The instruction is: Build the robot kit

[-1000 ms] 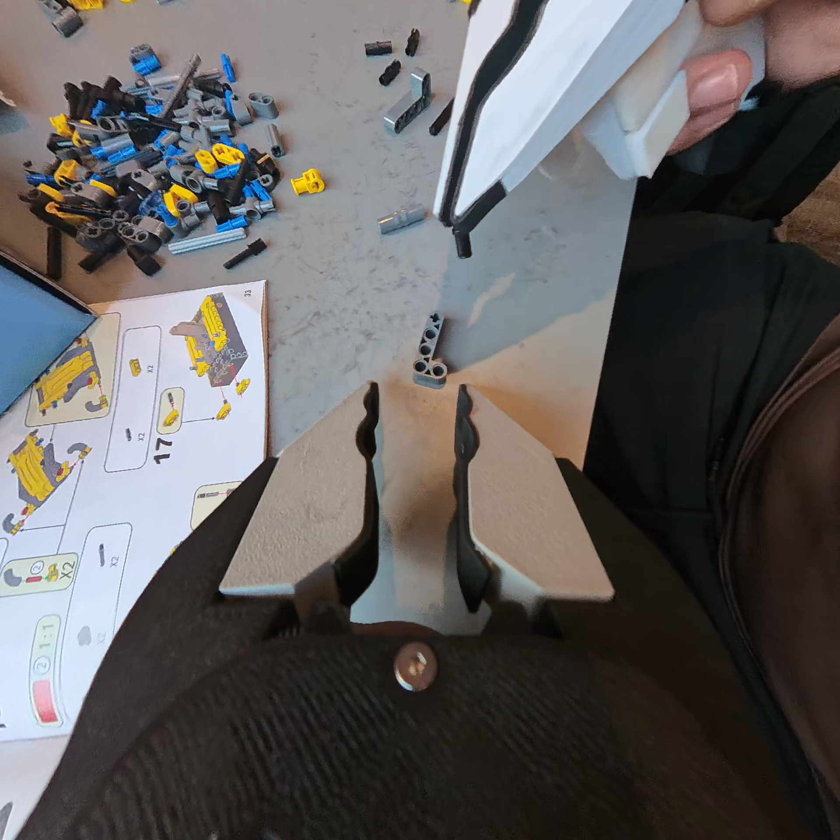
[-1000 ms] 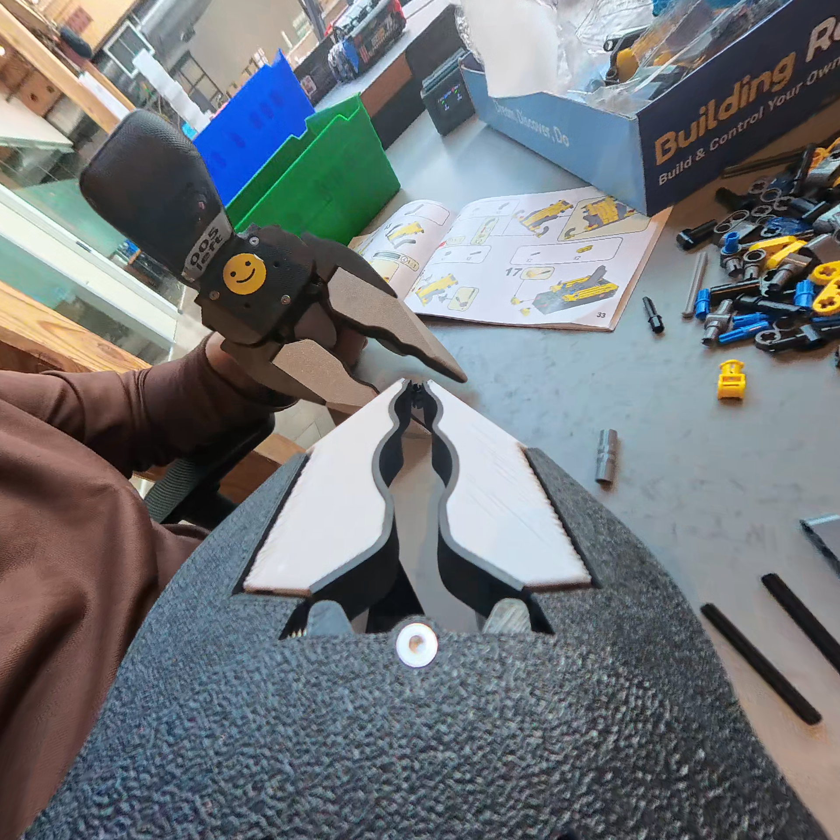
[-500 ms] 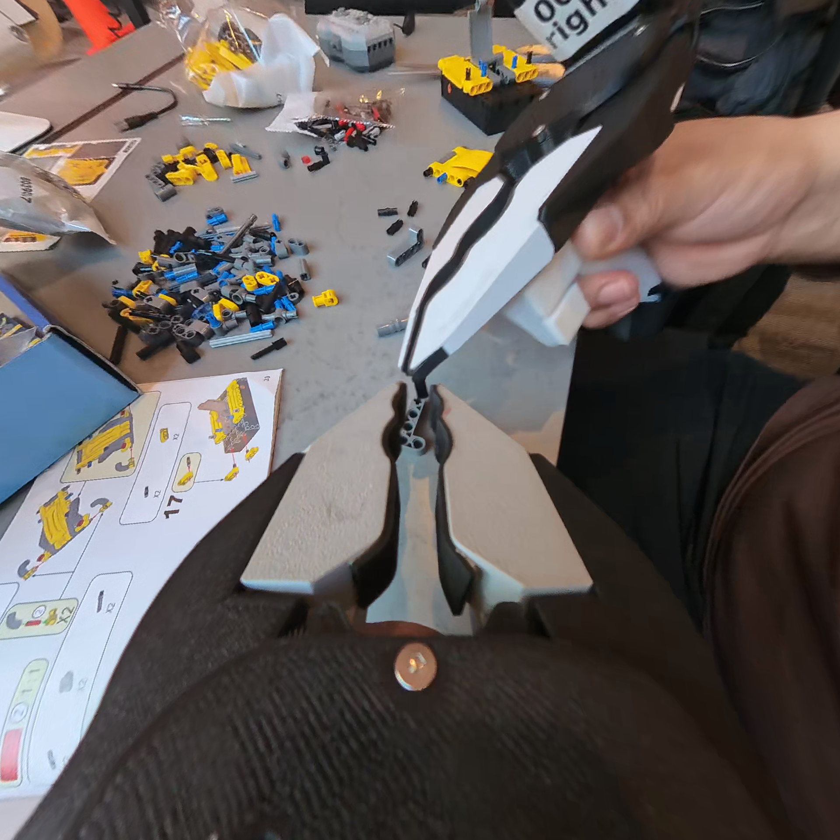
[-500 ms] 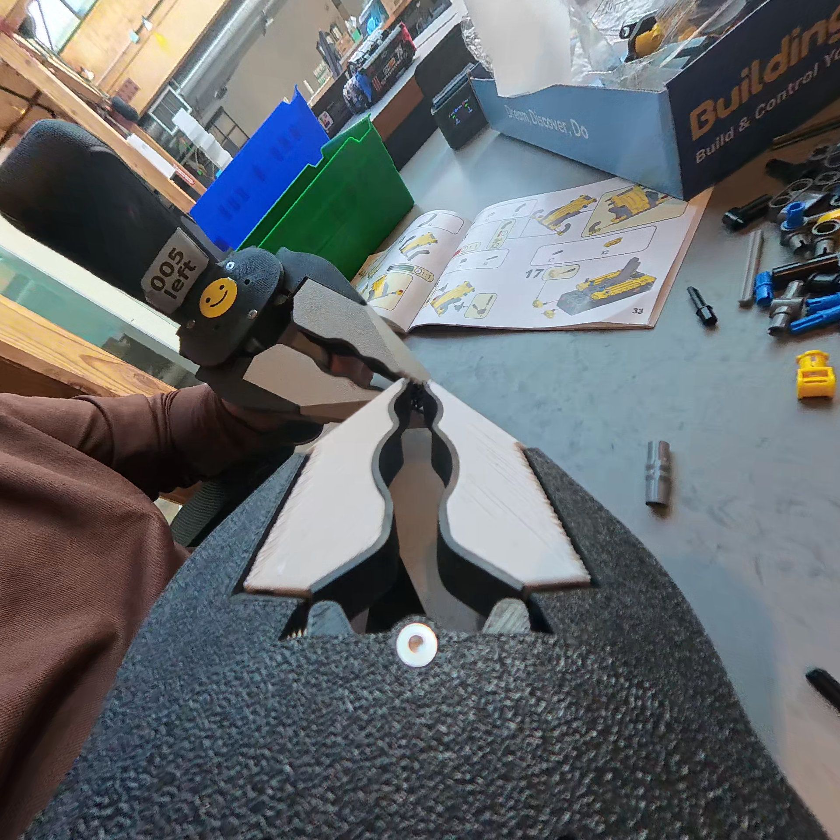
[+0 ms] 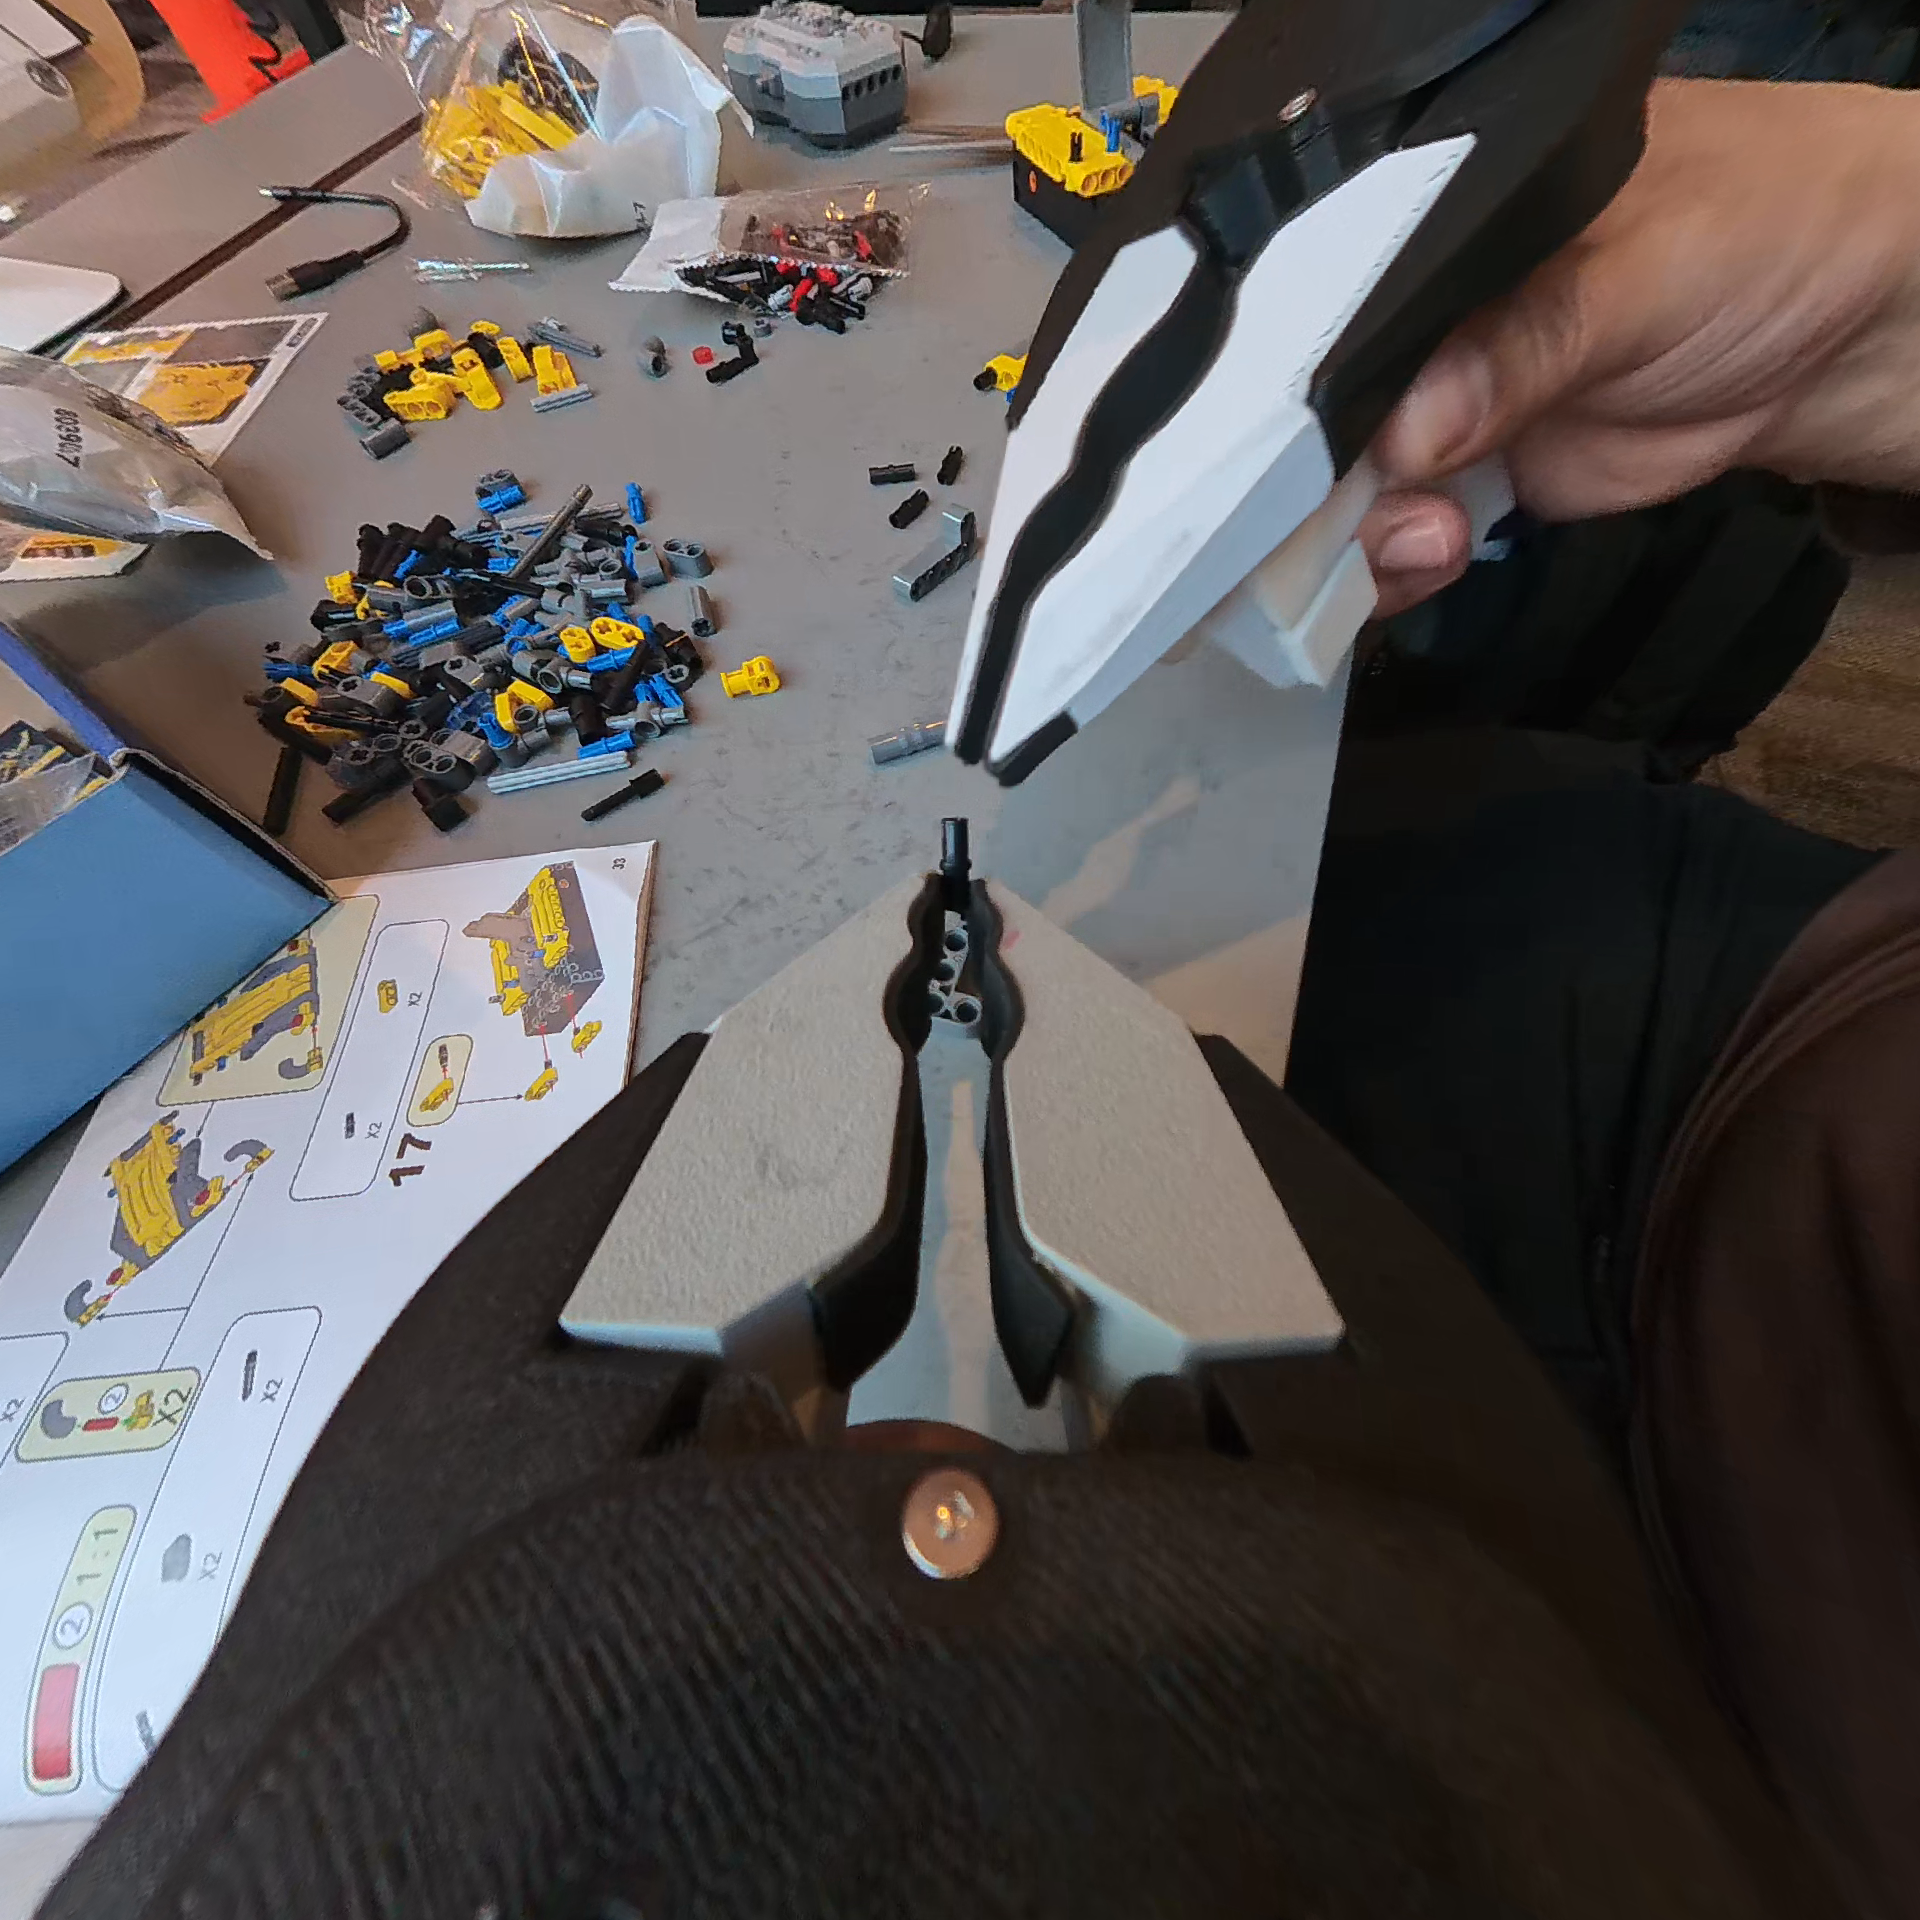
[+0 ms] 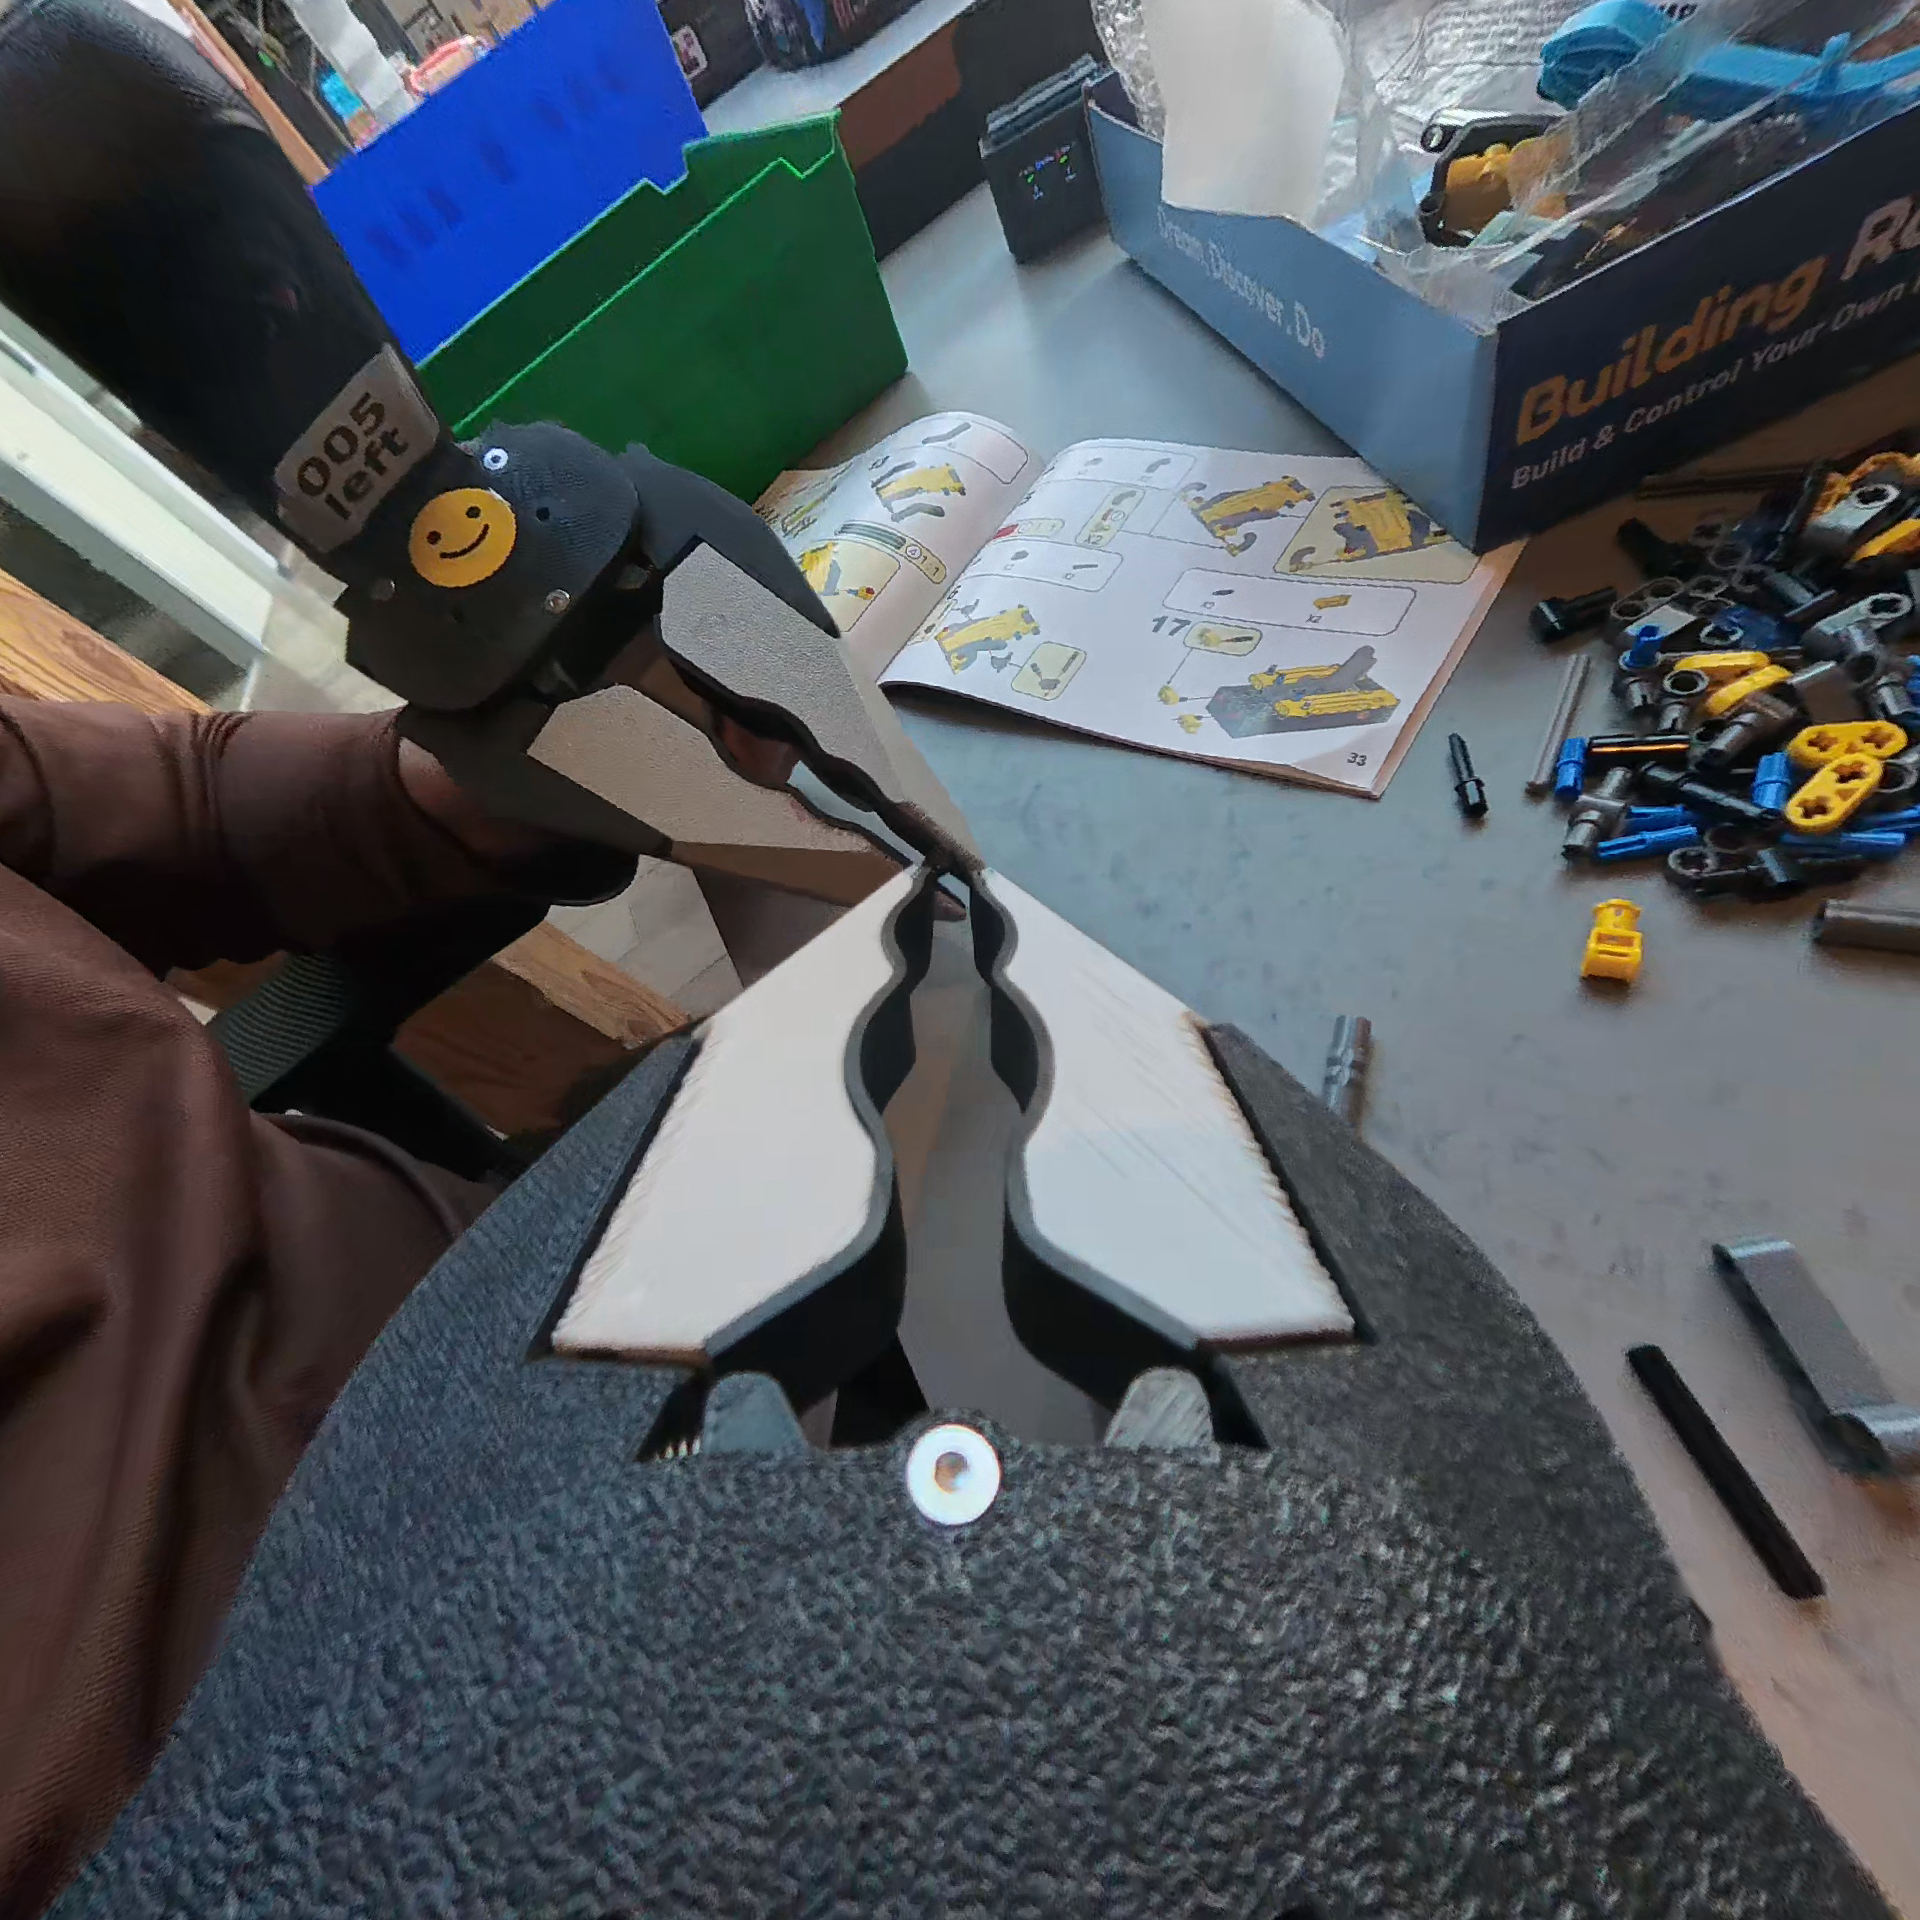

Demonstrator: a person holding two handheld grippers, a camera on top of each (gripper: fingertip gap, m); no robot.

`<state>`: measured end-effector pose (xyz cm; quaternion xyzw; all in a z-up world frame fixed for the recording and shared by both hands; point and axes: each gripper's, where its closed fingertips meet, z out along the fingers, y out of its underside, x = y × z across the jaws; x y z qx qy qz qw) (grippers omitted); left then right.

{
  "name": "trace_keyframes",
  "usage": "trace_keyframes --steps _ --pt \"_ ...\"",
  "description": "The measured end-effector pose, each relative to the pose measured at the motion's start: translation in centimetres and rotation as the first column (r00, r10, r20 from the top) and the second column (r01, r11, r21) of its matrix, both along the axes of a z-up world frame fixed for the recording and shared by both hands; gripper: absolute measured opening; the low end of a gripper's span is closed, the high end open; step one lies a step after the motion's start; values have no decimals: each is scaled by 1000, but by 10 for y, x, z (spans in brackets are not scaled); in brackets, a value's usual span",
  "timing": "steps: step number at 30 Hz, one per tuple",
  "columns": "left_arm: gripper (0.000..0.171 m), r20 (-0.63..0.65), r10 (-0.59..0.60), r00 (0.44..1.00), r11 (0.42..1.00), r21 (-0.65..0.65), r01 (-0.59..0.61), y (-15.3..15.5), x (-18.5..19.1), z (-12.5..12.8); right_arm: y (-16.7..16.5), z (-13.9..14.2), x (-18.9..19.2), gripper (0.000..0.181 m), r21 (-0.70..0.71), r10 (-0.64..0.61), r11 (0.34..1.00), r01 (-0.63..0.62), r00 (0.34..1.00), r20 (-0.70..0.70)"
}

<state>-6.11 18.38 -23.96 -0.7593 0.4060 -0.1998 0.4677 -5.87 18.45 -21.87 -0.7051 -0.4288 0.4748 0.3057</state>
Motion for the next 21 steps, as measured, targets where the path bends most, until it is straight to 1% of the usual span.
trace_keyframes --steps 4,9,13,17,21 --pt "1 -8 -8 1000 1000 1 8 -1 1 -1 -3 -3 0 7 56 8 998 -10 999 31" --pt "0 -22 -30 999 999 21 31 -4 4 -1 -8 -9 -6 8 57 31 998 -33 999 42" --pt "1 -25 -70 997 996 49 71 -10 7 1 -15 -7 -6 4 82 48 995 -50 998 29" --pt "1 -60 -78 995 994 72 82 -12 9 -1 -22 -12 2 6 123 43 991 -48 998 41" --pt "1 -78 -84 993 993 76 89 -14 8 -3 -28 -22 20 7 223 16 974 -37 995 96"
